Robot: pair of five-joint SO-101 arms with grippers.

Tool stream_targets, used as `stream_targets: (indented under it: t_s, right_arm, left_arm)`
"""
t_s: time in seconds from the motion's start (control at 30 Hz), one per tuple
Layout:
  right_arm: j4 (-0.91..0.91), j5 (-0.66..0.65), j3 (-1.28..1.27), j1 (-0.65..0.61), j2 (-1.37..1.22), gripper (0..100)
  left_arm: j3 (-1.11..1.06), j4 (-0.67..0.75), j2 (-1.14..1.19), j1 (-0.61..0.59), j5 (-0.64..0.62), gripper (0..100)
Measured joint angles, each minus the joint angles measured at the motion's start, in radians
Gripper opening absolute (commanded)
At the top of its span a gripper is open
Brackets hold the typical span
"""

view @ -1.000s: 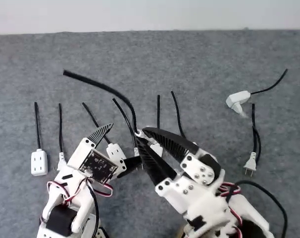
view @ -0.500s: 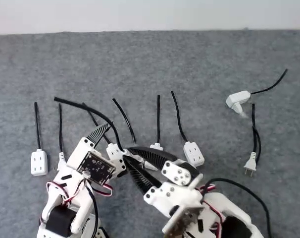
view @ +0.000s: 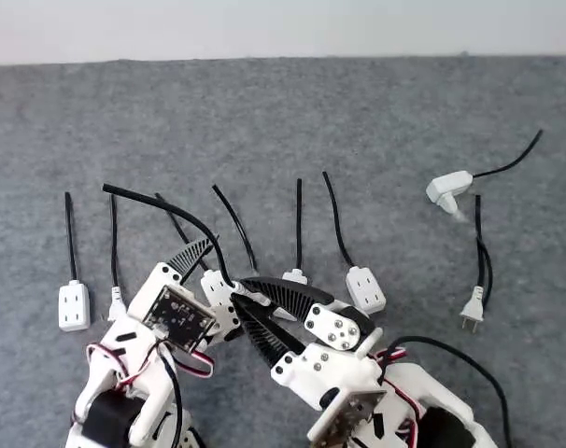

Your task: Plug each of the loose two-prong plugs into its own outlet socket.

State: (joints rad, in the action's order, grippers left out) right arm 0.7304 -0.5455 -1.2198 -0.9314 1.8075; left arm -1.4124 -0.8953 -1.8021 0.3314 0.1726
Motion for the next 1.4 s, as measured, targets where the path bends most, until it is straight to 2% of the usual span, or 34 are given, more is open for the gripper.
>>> stream_targets:
  t_s: [0.3, 0.43, 0.8, 1.03, 1.4]
  right_arm:
    - [0.0, 0.0, 0.0, 0.0, 0.0, 0.9]
    - [0.0, 0.0, 0.0, 0.0, 0.003, 0.9]
    - [0.0, 0.0, 0.0, 0.002, 0.006, 0.9]
    - [-0.002, 0.0, 0.002, 0.002, 0.009, 0.9]
    - [0.051, 0.0, 0.005, -0.003, 0.011, 0.9]
  left_arm:
    - [0.057, -0.054, 0.0, 0.011, -0.098, 41]
    - [0.037, 0.025, 0.0, 0.012, -0.13, 41]
    - [-0.023, 0.123, 0.0, 0.012, -0.132, 41]
    - [-0.032, 0.167, 0.0, -0.094, -0.129, 41]
    - [-0.034, 0.167, 0.0, -0.127, -0.129, 41]
